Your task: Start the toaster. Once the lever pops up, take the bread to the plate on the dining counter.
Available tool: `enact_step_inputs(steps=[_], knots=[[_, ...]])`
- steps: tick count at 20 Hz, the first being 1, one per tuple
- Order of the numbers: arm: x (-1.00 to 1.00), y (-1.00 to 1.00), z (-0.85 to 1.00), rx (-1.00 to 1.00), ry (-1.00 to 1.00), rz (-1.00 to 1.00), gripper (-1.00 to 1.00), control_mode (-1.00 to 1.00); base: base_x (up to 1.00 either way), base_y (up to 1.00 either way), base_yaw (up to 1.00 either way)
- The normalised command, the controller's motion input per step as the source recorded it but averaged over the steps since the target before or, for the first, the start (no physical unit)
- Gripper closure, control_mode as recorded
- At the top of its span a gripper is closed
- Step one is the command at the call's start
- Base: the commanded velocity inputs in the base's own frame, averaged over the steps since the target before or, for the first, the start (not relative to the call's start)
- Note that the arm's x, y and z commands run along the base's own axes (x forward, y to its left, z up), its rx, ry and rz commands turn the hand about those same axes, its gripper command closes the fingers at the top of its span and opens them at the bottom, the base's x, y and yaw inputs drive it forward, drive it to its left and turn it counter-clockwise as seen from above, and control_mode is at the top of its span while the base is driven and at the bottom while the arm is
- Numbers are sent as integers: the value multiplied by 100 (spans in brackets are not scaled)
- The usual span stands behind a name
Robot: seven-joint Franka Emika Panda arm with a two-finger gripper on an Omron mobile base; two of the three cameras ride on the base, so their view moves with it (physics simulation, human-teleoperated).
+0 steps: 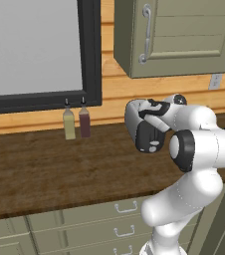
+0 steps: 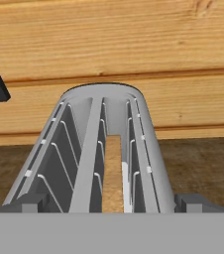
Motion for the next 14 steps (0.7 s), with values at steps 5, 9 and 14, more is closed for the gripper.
enact_step_inputs(steps=[5, 9, 14], knots=[[0, 0, 0, 0, 0, 0, -100, -100, 0, 0, 0], [0, 0, 0, 0, 0, 0, -100, -100, 0, 0, 0], [0, 0, 0, 0, 0, 0, -100, -100, 0, 0, 0]])
